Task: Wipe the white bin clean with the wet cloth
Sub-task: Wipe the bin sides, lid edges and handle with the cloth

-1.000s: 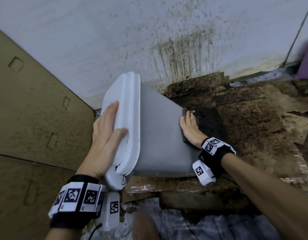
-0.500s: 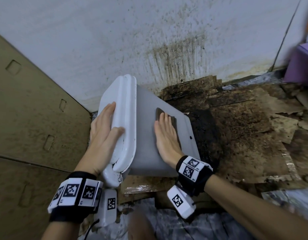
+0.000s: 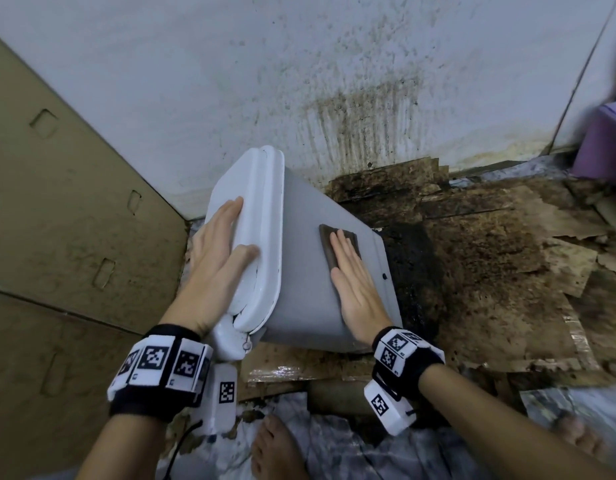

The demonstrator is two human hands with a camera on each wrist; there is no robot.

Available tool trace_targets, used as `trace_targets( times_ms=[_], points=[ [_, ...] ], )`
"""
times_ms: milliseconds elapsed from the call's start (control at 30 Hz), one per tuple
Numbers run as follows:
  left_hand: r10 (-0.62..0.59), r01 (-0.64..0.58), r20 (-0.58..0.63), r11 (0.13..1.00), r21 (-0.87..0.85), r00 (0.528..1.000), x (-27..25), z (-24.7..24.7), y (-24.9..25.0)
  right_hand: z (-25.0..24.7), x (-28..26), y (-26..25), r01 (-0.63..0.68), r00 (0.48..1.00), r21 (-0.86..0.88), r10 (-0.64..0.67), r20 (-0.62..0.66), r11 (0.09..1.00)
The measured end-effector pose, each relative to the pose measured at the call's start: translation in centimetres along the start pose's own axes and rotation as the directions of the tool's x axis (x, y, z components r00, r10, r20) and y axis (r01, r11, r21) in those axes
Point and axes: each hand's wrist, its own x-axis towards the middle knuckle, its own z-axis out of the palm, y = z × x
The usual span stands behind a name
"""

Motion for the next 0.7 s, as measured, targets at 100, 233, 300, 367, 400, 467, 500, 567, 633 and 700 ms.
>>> trace_targets(
  times_ms=[100,233,300,367,400,467,500,567,633,700],
  points=[
    [-0.012,0.012,0.003,1.000,-0.008,1.000,0.0,-0.1,-0.1,0.2,-0.7,1.5,-0.050,0.999,-0.013,0.049,-0.016,0.999],
    [0.015,-0.015,-0.010,1.000,0.012,1.000,0.1,0.1,0.0,0.6,-1.4,3.0,-0.183,0.981,-0.014,0.181,-0.073,0.983],
    [0.026,-0.025,-0.007,1.000,0.012,1.000,0.0,0.3,0.2,0.6,-1.6,3.4,-0.227,0.970,-0.004,0.226,-0.090,0.974],
    [0.034,-0.034,-0.005,0.999,0.024,0.999,-0.1,0.4,0.4,0.6,-1.6,3.0,-0.261,0.960,0.023,0.262,-0.093,0.965],
    [0.038,-0.037,-0.006,0.999,0.031,0.999,-0.1,0.4,0.4,0.6,-1.7,2.7,-0.276,0.956,0.038,0.278,-0.095,0.961],
    [0.038,-0.038,-0.010,0.999,0.036,0.999,-0.1,0.4,0.4,0.9,-2.1,1.9,-0.282,0.952,0.049,0.286,-0.113,0.958],
    [0.034,-0.034,-0.010,0.999,0.038,0.999,-0.1,0.4,0.4,1.1,-2.3,1.4,-0.281,0.950,0.044,0.285,-0.125,0.959],
    [0.027,-0.027,-0.013,0.999,0.043,1.000,-0.1,0.4,0.4,1.5,-2.5,0.1,-0.293,0.943,0.045,0.297,-0.149,0.955],
    [0.026,-0.025,-0.017,0.998,0.050,1.000,0.0,0.4,0.3,1.8,-2.3,-1.2,-0.311,0.935,0.053,0.316,-0.163,0.949],
    [0.028,-0.027,-0.018,0.998,0.055,0.999,0.0,0.5,0.4,2.1,-2.2,-2.8,-0.301,0.935,0.057,0.306,-0.177,0.952]
  ],
)
